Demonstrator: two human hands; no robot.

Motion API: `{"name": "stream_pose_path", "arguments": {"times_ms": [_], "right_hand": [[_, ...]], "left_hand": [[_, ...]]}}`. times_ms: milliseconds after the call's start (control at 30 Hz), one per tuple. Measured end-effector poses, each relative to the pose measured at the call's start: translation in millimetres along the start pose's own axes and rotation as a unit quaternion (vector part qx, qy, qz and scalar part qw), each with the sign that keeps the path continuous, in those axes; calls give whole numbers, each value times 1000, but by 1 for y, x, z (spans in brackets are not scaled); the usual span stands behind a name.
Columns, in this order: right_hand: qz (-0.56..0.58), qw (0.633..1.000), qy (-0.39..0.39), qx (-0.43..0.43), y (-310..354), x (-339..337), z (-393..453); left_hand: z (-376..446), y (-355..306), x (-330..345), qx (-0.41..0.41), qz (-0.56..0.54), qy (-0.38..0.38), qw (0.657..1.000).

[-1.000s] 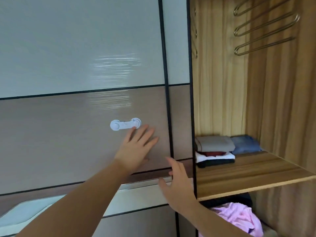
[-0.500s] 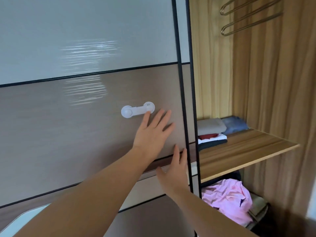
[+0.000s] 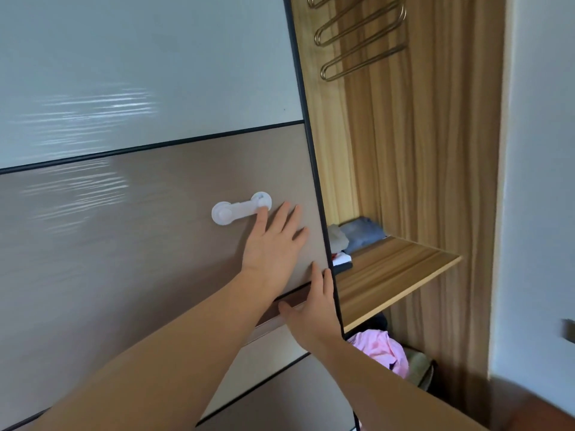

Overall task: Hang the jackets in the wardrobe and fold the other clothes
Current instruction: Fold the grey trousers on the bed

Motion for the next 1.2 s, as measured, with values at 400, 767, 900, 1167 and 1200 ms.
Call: {"name": "stream_pose_path", "arguments": {"times_ms": [400,767,900,1167,1200], "right_hand": [[43,999,-3,15,-72,-111,116],[181,976,-21,116,-136,-185,198],[236,962,-47,130,-149,-210,227],[252,955,-66,144,-176,-258,272],[251,955,-66,144,-179,-263,277]], "left_hand": [[151,-81,-26,10,-17,-27,999],[224,-138,-21,74,-87,-72,991],[254,-152,-26,92,-90,-84,988],[298,-174,-29,91,-101,-103,985],[302,-177,-28,90,-104,-106,985]]}}
Point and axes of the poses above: each hand's wrist, its own z-axis towards the middle knuckle, its own x-axis out of the palm, y = z × x, the point moved 7 cm from there along z, towards the middle knuckle, and after that the axes turned 10 degrees about x, right-handed, at the moved point
